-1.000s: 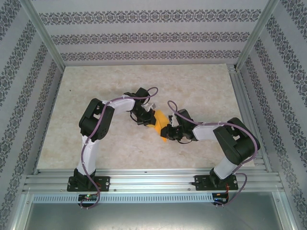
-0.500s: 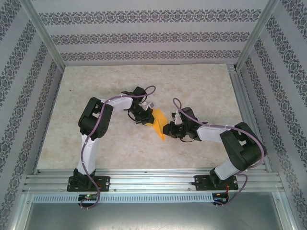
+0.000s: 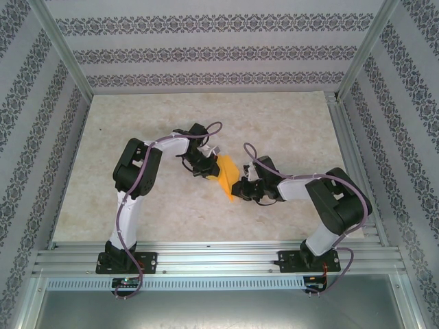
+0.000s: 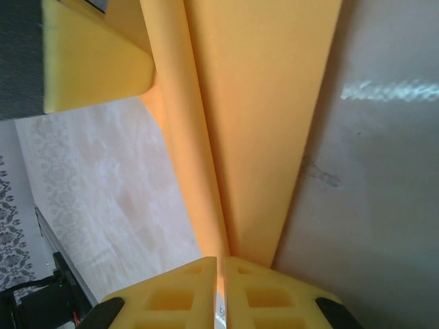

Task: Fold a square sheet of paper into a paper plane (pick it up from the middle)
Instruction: Fourth fold the wing at the center of the table.

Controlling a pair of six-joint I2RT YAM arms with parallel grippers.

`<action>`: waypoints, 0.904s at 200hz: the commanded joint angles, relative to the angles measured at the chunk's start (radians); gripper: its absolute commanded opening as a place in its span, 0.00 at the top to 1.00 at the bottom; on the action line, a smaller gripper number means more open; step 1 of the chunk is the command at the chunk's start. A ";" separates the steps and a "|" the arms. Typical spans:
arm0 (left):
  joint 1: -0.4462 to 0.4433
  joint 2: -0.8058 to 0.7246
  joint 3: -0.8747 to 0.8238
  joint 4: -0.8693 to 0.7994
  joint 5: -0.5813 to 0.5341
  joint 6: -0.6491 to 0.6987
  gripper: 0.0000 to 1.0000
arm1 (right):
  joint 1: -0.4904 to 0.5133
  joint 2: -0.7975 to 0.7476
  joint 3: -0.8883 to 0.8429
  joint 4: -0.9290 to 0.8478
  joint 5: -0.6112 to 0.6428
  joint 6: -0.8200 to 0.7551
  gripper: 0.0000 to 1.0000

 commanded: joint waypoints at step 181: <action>0.048 -0.028 0.013 -0.002 0.100 0.013 1.00 | 0.029 -0.078 0.060 -0.098 0.072 -0.058 0.83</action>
